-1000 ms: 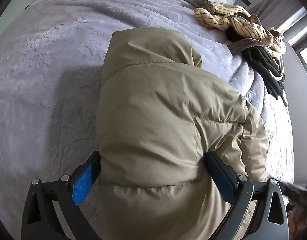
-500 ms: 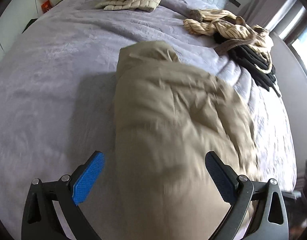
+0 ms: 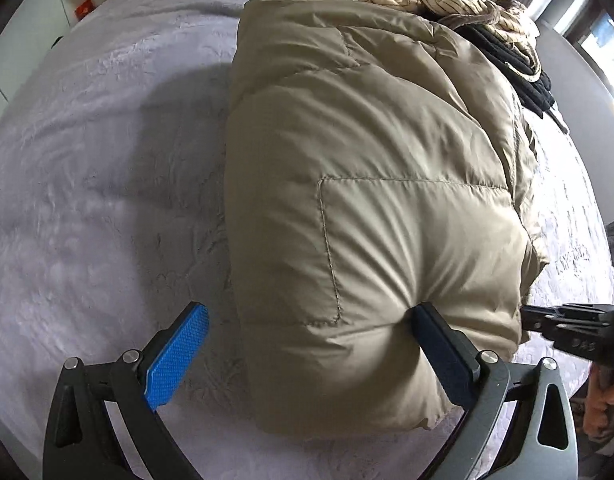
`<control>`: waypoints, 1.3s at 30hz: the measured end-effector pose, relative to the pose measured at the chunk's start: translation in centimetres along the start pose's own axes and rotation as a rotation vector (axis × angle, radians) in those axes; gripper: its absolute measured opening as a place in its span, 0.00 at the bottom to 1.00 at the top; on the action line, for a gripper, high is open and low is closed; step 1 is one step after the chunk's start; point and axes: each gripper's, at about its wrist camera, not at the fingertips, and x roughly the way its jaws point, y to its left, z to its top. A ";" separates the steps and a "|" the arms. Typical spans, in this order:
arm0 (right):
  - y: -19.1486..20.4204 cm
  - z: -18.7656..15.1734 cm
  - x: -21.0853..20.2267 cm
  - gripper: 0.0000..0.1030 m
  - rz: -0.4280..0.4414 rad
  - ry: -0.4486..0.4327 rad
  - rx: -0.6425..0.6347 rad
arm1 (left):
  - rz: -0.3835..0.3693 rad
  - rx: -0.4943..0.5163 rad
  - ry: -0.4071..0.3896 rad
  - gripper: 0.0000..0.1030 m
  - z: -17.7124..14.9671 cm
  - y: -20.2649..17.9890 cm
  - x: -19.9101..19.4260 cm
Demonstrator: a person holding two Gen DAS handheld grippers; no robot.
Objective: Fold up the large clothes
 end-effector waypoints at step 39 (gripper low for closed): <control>0.2 -3.1 -15.3 0.77 -0.047 -0.050 0.025 | 0.067 -0.011 0.038 0.99 -1.0 -1.6 -2.7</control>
